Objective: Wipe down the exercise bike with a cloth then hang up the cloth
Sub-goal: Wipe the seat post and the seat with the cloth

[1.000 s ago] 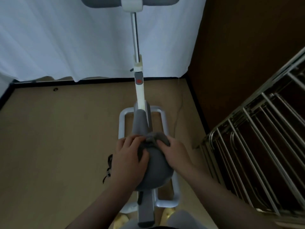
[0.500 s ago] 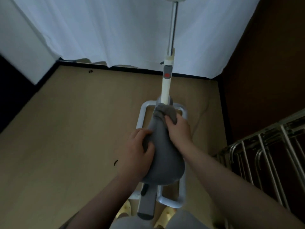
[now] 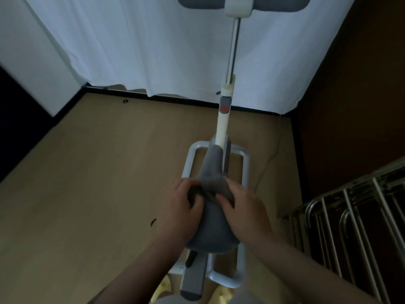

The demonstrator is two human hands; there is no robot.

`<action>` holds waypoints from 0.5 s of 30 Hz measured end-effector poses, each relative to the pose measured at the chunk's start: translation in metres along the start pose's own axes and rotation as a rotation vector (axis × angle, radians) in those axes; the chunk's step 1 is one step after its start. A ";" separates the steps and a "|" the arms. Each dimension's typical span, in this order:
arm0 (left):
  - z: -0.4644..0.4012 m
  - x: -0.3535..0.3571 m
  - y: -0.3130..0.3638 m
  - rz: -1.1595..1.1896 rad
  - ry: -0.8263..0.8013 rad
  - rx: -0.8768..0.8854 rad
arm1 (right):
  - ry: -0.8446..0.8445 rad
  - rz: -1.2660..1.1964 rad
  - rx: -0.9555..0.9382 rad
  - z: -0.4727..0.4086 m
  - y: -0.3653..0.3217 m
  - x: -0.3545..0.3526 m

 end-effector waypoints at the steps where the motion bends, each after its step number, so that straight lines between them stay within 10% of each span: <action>1: -0.001 0.001 -0.001 0.012 -0.006 -0.002 | -0.022 0.048 -0.016 0.013 0.000 -0.003; 15: -0.007 0.006 -0.027 0.258 -0.106 -0.149 | -0.066 0.354 0.079 0.030 -0.010 0.007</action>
Point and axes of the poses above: each hand's wrist, its own z-axis away from the middle knuckle, its own x-axis out of the palm, y = z × x, the point moved 6 cm from there along -z, towards the middle knuckle, and after that the axes turned 3 degrees about -x, right-handed, at the moved point
